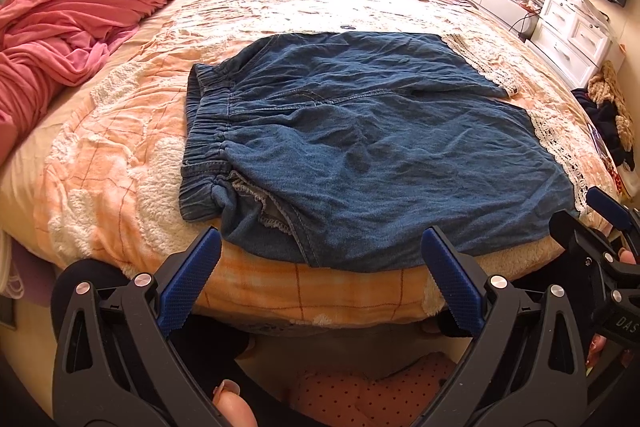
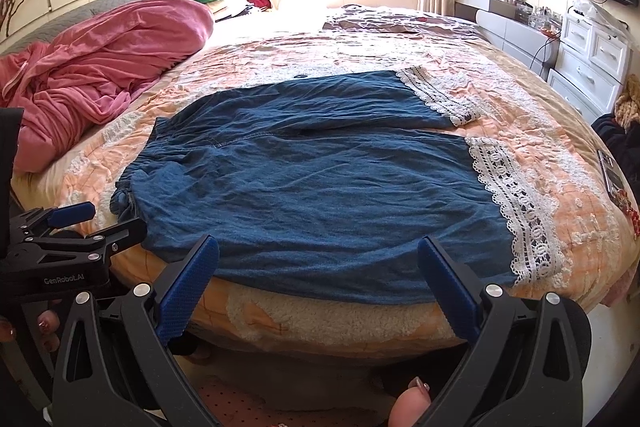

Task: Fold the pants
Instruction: 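Move both tools to the elastic waistband and close both on it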

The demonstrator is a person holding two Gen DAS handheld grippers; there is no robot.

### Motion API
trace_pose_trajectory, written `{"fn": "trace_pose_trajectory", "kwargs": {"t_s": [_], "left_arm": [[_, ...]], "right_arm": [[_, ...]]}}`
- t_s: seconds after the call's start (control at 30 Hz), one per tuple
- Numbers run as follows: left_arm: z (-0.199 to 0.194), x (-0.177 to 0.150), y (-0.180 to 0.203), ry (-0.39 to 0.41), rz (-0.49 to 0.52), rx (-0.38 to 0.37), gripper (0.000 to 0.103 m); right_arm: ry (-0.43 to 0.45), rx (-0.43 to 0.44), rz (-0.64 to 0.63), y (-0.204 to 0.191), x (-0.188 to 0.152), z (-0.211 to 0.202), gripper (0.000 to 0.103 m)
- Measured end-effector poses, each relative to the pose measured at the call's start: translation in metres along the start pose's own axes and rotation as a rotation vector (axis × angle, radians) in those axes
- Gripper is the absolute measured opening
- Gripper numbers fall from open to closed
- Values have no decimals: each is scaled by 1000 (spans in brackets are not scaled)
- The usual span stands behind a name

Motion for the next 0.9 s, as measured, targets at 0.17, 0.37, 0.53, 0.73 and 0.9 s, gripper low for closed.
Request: {"fn": "trace_pose_trajectory", "kwargs": {"t_s": [0.17,0.37,0.53,0.73,0.9], "left_arm": [[6,8,-3,0,1,4,94],[16,31,-21,3,-17,7,94],[25,59,-53,8,-42,19,94],[39,97,-107,17,-124,53,94],[59,131,-134,7,-151,39,94]], "right_arm": [[-2,25,-14,0,19,9,99],[-48,93,-34,-5,51,35,99],[-121,172,-52,-17,76,65,99],[-127,155,-137,-29,105,85,99],[-141,161,-181,-37,133,105,99]]}}
Point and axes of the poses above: each gripper's, at about its wrist camera, not at the fingertips, and z roughly the way its jaws point, y to its right, x to its top, the point moved 9 cm from there along z, roughly the way its jaws point, and after that the axes turned 10 degrees about -y, right-handed, at the moved point
